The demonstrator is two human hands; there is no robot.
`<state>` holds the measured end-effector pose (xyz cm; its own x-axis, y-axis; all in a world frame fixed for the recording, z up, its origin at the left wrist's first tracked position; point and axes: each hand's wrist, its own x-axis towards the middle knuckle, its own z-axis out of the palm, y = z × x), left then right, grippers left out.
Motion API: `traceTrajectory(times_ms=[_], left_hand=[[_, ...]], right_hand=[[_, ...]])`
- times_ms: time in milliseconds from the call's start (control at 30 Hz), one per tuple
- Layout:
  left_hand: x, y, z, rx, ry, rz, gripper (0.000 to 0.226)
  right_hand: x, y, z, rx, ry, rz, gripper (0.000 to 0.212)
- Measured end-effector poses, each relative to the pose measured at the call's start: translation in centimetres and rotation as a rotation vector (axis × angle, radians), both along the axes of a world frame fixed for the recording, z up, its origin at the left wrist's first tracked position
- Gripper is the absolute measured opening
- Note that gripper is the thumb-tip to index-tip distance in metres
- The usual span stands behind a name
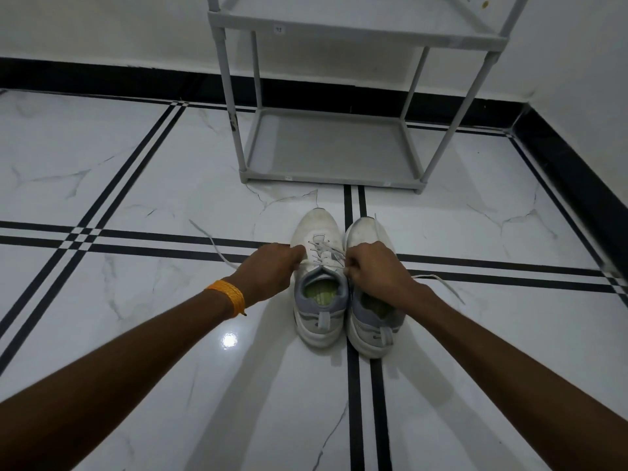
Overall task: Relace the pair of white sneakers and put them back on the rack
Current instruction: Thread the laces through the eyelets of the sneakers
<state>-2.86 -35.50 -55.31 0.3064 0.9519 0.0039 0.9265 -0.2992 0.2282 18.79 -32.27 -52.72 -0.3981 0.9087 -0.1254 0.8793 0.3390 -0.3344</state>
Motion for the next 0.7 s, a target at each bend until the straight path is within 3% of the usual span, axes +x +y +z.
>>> traceTrajectory(times_ms=[67,100,233,300,433,700], left_hand=[[-0.6,-0.1,0.2,-0.04,-0.045,0.105,0.018],[-0.9,-0.1,0.7,-0.078,-0.143,0.157,0.024],[-0.8,-0.2,3.8,-0.401,-0.964,0.373,0.034],[0.1,0.0,4.5,-0.437,-1.136,0.378,0.038],[2.1,0.2,4.1,-0.402,-1.26,0.378,0.025],[3.5,0.5,3.2,-0.136,-1.254,0.454,0.023]], right_hand=[[0.4,0.2,1.2,-0.096,0.069,-0.045,0.014],[0.8,0.3,2.1,-0.181,0.197,-0.078,0.016],[1.5,0.6,4.7,-0.494,0.908,-0.216,0.024],[0.5,0.3,4.4,-0.555,1.062,-0.288,0.024],[-1.6,-0.3,3.2,-0.608,1.227,-0.312,0.022],[-2.3,0.2,1.7,-0.503,1.238,-0.449,0.02]])
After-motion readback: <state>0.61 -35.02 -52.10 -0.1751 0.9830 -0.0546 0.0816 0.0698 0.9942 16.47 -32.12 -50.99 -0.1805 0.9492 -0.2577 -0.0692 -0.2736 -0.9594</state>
